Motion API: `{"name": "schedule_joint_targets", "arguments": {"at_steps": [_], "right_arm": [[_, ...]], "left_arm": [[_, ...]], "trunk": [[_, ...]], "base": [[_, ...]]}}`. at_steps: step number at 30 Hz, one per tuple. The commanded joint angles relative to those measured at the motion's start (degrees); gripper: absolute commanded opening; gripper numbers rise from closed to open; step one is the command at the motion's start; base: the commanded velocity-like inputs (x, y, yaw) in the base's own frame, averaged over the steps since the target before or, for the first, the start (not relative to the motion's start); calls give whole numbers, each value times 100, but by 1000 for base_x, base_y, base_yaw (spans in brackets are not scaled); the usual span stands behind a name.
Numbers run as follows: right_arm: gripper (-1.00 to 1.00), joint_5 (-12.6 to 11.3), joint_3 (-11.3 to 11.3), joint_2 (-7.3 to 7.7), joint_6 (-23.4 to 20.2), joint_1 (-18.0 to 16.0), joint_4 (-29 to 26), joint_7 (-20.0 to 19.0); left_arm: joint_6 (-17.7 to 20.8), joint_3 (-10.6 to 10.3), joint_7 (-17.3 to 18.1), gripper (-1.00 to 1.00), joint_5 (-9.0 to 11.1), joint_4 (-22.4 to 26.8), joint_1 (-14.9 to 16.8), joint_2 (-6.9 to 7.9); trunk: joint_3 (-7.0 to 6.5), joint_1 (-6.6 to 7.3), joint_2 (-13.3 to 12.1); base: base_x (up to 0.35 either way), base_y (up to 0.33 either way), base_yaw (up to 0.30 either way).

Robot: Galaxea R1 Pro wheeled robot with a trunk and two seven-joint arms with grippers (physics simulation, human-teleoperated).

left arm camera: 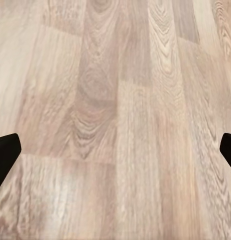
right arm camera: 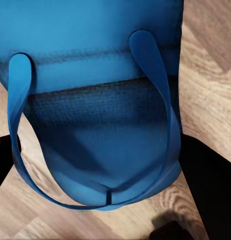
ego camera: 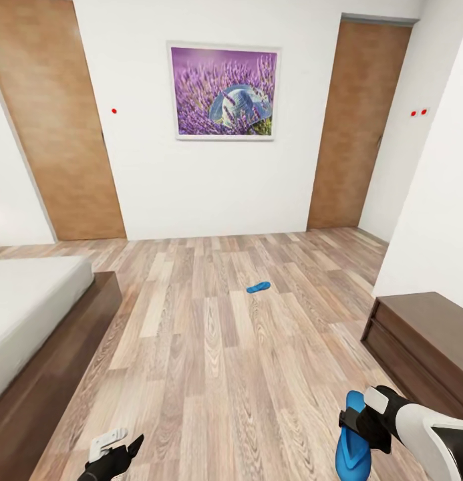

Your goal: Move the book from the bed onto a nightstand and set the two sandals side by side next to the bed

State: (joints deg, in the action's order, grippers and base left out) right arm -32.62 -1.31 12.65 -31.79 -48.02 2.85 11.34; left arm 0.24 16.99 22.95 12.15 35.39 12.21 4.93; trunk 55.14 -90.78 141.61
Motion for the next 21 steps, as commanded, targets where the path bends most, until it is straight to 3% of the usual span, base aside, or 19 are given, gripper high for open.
{"name": "schedule_joint_targets", "arguments": {"at_steps": [1, 21], "right_arm": [[-100, -42, -10, 0, -3, -6, 5, 35], [-100, -48, -6, 0, 0, -6, 2, 38]], "left_arm": [[3, 14, 35, 100, 31, -6, 4, -1], [14, 13, 51, 100, 33, -6, 4, -1]], "trunk": [[6, -1, 2], [6, -1, 2]], "base": [[229, 0, 0], [236, 0, 0]]}}
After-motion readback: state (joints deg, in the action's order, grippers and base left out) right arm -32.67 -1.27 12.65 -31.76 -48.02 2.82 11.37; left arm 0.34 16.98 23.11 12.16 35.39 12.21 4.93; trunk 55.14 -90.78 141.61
